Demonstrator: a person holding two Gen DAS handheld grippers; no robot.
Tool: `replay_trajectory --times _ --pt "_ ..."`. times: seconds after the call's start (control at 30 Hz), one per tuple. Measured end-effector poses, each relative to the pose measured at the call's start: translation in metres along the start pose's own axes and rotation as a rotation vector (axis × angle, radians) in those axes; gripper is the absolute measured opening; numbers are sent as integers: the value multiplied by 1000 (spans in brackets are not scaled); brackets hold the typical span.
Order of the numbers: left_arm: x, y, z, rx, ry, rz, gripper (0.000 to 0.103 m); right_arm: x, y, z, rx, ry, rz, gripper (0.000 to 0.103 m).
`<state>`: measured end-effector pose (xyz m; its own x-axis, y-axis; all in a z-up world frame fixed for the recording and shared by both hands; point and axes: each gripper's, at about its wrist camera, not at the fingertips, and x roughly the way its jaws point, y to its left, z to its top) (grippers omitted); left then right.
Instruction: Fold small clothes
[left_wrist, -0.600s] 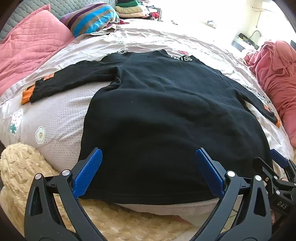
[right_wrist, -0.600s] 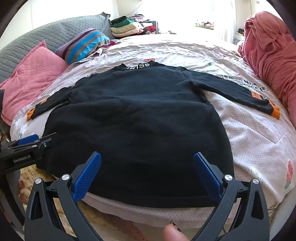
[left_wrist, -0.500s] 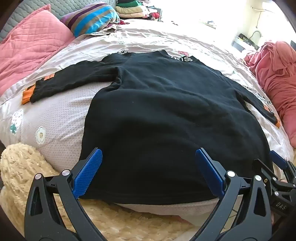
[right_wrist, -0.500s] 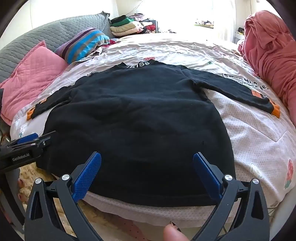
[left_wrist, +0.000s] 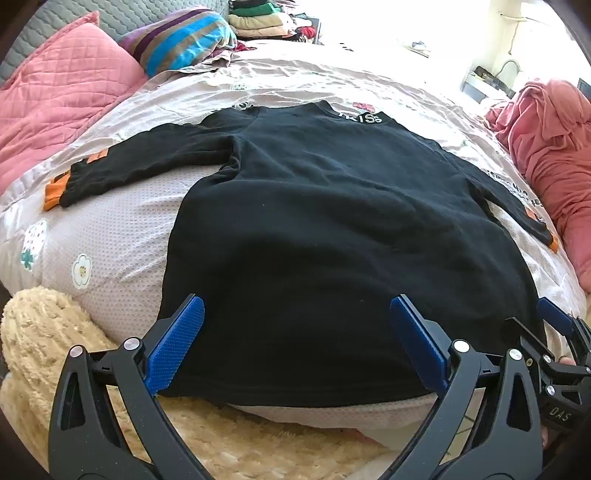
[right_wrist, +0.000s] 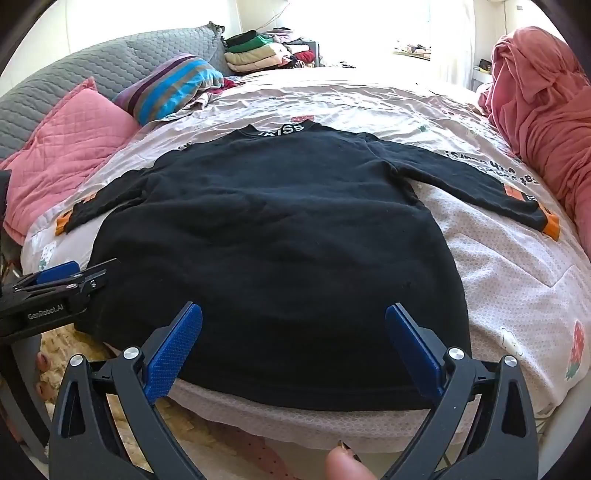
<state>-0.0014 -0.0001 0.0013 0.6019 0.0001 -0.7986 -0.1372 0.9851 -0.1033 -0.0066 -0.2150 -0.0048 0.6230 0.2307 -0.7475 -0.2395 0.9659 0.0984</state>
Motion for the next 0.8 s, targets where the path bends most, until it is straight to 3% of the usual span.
replay_trajectory --times 0.8 --pt "-2 -1 0 -2 -5 -2 95 -3 3 1 -10 -6 -6 99"
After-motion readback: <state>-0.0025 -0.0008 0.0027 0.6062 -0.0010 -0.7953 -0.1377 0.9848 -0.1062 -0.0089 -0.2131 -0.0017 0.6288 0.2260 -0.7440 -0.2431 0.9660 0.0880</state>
